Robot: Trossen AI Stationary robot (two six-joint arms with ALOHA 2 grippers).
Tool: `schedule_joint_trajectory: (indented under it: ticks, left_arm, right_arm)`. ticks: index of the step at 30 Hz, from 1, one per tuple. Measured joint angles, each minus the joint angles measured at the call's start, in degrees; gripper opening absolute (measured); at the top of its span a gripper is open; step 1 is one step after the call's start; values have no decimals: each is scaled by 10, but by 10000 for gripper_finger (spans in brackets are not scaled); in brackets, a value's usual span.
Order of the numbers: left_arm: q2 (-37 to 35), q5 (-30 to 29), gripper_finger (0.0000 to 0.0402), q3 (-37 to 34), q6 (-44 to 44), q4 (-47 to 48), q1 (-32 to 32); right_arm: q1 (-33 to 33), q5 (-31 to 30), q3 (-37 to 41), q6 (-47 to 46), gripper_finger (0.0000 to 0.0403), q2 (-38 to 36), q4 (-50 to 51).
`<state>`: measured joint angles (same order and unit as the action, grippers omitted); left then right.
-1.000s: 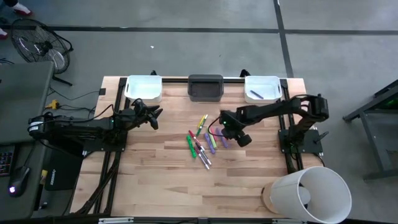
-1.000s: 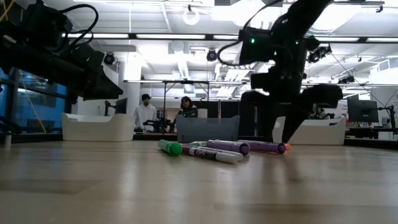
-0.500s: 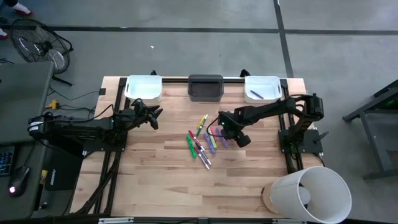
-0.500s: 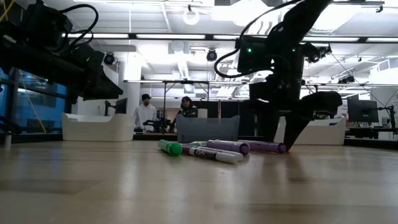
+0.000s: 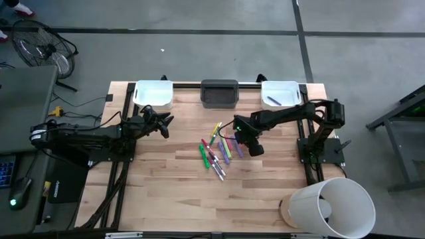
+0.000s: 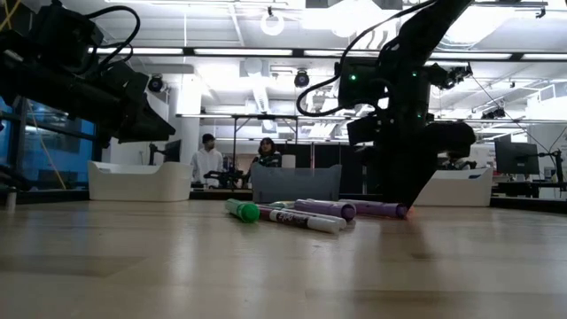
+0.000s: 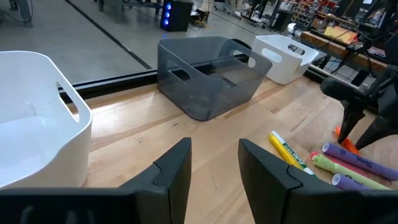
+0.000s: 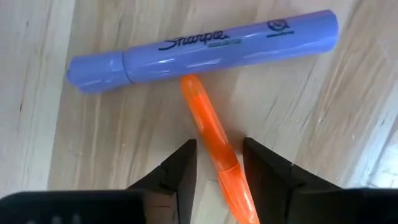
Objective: Pick & Place Markers
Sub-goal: Put the orange pen into the right white bin
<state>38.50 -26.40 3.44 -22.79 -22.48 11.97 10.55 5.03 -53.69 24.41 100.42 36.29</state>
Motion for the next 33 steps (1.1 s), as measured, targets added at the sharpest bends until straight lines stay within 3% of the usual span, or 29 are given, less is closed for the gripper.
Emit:
schedule_joint_trajectory:
  ticks: [21, 33]
  left_arm:
    - [0, 0, 131, 0, 0, 0, 0]
    - [0, 0, 131, 0, 0, 0, 0]
  right_arm:
    - [-1, -11, 2, -140, 35, 0, 6]
    - [-1, -15, 3, -244, 40, -13, -5]
